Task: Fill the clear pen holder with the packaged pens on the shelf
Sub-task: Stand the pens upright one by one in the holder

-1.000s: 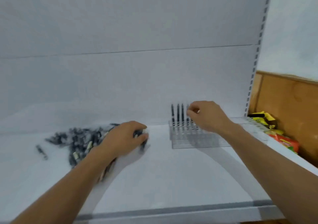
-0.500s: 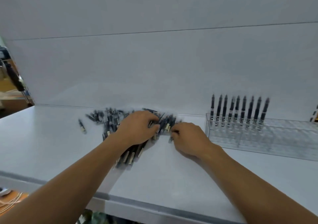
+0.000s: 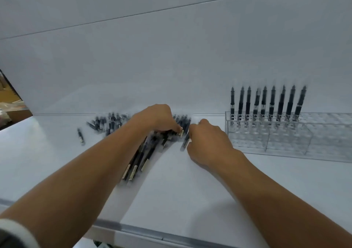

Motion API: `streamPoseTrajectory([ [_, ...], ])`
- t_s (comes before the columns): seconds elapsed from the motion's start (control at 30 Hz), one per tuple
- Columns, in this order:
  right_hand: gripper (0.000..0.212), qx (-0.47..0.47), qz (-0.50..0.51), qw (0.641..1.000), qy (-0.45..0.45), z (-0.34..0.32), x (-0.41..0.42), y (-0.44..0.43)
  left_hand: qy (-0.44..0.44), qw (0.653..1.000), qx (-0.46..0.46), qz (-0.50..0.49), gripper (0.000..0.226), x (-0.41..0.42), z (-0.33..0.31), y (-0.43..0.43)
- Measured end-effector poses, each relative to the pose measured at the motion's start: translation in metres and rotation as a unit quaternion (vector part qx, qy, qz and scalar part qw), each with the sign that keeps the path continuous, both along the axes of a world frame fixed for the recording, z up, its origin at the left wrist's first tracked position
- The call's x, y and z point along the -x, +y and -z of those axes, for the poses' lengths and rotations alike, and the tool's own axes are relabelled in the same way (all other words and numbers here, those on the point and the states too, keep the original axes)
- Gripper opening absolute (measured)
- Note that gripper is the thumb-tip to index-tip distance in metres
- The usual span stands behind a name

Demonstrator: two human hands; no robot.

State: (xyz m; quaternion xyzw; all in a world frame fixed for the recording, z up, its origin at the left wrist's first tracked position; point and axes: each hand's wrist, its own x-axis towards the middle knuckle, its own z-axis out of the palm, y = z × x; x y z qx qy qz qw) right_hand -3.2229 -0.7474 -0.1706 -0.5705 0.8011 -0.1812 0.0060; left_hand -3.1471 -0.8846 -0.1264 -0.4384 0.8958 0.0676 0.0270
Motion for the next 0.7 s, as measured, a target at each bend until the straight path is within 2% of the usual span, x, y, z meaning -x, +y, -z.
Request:
streamPoseTrajectory([
  [0.13, 0.026, -0.017, 0.000, 1.000, 0.005, -0.001, -0.002, 0.003, -0.038, 0.997, -0.070, -0.019, 0.049, 0.010, -0.011, 0.002],
  [0.3, 0.011, 0.008, -0.014, 1.000, -0.010, 0.004, 0.003, 0.005, 0.027, 0.983, -0.173, -0.047, 0.027, 0.010, -0.015, 0.000],
  [0.47, 0.010, 0.007, -0.014, 0.999, -0.046, 0.006, 0.005, 0.001, 0.093, 0.975, -0.190, -0.073, 0.015, 0.005, -0.011, -0.004],
  [0.7, 0.010, 0.017, -0.014, 0.990, -0.137, 0.005, 0.007, -0.003, 0.177, 0.955, -0.224, -0.081, 0.011, -0.012, -0.015, -0.002],
])
